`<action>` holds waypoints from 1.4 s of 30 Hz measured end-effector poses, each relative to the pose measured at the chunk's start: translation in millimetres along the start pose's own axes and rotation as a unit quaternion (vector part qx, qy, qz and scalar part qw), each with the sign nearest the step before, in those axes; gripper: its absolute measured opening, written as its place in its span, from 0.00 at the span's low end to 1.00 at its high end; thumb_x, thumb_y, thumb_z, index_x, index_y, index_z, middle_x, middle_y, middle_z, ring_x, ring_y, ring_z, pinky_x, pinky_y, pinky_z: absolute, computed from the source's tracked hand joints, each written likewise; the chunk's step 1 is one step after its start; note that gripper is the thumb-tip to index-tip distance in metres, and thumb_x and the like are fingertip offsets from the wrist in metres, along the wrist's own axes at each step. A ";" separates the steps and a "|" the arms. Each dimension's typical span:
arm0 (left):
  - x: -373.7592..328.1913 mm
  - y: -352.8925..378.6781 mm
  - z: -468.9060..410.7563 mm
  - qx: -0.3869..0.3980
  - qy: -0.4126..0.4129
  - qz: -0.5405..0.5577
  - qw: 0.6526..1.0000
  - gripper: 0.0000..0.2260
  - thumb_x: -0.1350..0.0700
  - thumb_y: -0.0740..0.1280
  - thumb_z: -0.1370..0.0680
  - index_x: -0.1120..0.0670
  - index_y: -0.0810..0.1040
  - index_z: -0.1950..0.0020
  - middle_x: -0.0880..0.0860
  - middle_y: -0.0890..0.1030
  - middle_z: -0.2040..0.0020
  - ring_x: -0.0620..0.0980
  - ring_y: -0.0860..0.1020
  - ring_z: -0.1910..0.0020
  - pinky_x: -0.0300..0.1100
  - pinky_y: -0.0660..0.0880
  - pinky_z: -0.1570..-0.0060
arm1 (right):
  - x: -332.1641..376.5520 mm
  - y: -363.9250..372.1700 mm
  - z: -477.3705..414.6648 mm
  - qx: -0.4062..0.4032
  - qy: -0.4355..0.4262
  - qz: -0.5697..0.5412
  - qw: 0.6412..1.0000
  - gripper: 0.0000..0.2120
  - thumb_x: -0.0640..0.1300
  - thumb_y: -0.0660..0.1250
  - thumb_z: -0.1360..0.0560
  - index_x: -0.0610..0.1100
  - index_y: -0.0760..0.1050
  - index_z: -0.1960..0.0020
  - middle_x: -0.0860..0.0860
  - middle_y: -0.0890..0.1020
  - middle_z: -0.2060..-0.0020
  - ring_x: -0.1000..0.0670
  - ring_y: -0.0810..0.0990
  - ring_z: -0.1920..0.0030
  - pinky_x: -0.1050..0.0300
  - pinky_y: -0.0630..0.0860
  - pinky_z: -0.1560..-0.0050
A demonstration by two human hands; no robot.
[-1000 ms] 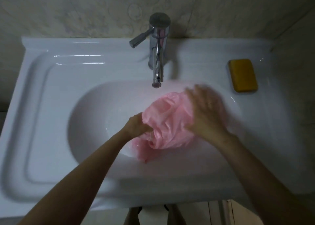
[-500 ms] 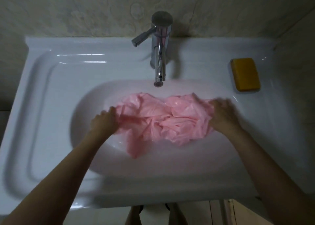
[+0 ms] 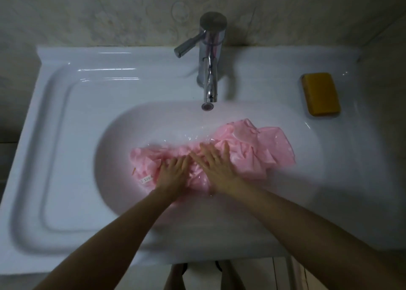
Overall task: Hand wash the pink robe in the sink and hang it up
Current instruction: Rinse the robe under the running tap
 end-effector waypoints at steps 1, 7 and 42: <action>2.3 -5.8 0.0 -0.018 0.002 0.015 1.000 0.31 0.49 0.77 0.37 0.56 0.75 0.36 0.57 0.79 0.45 0.59 0.79 0.50 0.55 0.76 0.52 | -0.9 1.6 -3.0 -0.005 -0.005 0.014 1.000 0.49 0.56 0.65 0.26 0.50 0.28 0.26 0.43 0.43 0.23 0.39 0.41 0.24 0.27 0.36 0.33; 37.9 -7.9 15.9 -0.093 0.039 0.119 0.988 0.21 0.46 0.66 0.31 0.54 0.76 0.43 0.57 0.78 0.52 0.58 0.78 0.55 0.51 0.75 0.57 | -7.3 -0.3 -15.3 -0.039 0.091 -0.117 0.988 0.20 0.53 0.61 0.24 0.55 0.68 0.32 0.43 0.65 0.34 0.39 0.61 0.31 0.38 0.50 0.30; 50.7 -75.3 22.1 -0.236 -0.073 0.830 0.501 0.20 0.44 0.63 0.31 0.59 0.75 0.50 0.56 0.79 0.56 0.51 0.79 0.56 0.42 0.77 0.59 | -94.7 -35.9 48.0 -0.020 0.142 -0.805 0.575 0.18 0.27 0.63 0.50 0.40 0.81 0.64 0.47 0.81 0.72 0.47 0.79 0.71 0.61 0.74 0.72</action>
Point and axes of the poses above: each hand's wrist, its own z-axis away from the middle knuckle, its own y-axis out of the palm, x = y × z, the point moved 5 cm from there along -z, towards the middle knuckle
